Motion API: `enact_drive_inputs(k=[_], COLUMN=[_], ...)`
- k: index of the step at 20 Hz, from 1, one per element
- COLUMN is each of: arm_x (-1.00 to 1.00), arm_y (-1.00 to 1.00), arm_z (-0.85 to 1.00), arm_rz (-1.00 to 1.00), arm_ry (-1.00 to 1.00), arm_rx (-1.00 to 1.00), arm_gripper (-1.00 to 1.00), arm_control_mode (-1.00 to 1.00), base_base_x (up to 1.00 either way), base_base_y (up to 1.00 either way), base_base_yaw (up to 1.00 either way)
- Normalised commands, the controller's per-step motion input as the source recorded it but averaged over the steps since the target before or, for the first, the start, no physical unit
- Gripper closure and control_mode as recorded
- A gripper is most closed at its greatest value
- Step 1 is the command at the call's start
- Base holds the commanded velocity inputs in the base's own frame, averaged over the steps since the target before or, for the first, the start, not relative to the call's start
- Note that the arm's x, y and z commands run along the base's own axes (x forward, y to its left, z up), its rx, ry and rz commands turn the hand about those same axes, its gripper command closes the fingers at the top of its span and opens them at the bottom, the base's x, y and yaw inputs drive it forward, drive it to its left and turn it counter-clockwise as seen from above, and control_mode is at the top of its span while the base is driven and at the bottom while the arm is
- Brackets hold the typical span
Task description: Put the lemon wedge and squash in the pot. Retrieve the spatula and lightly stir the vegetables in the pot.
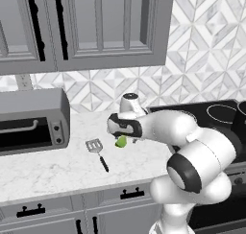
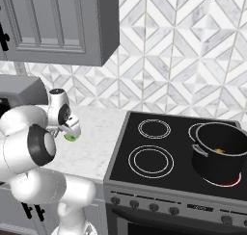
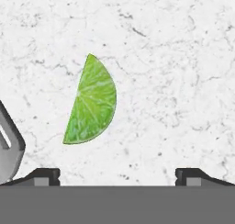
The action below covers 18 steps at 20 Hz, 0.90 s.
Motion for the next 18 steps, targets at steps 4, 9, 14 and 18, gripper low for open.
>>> enact_drive_inputs(k=[4, 9, 14, 18], arm_x=[0.42, 0.43, 0.49, 0.42], arm_y=[0.00, 0.02, 0.12, 0.18], arm_z=[-0.42, -0.39, -0.31, -0.44], arm_rz=[0.00, 0.00, 0.00, 0.00], arm_ry=[0.00, 0.00, 0.00, 0.00], arm_rx=[-0.01, 0.00, 0.00, 0.00], arm_gripper=[-1.00, -1.00, -1.00, -1.00], arm_control_mode=[-1.00, -1.00, -1.00, -1.00], base_base_x=[0.00, 0.00, 0.00, 0.00], base_base_y=[0.00, 0.00, 0.00, 0.00], base_base_yaw=[0.00, 0.00, 0.00, 0.00])
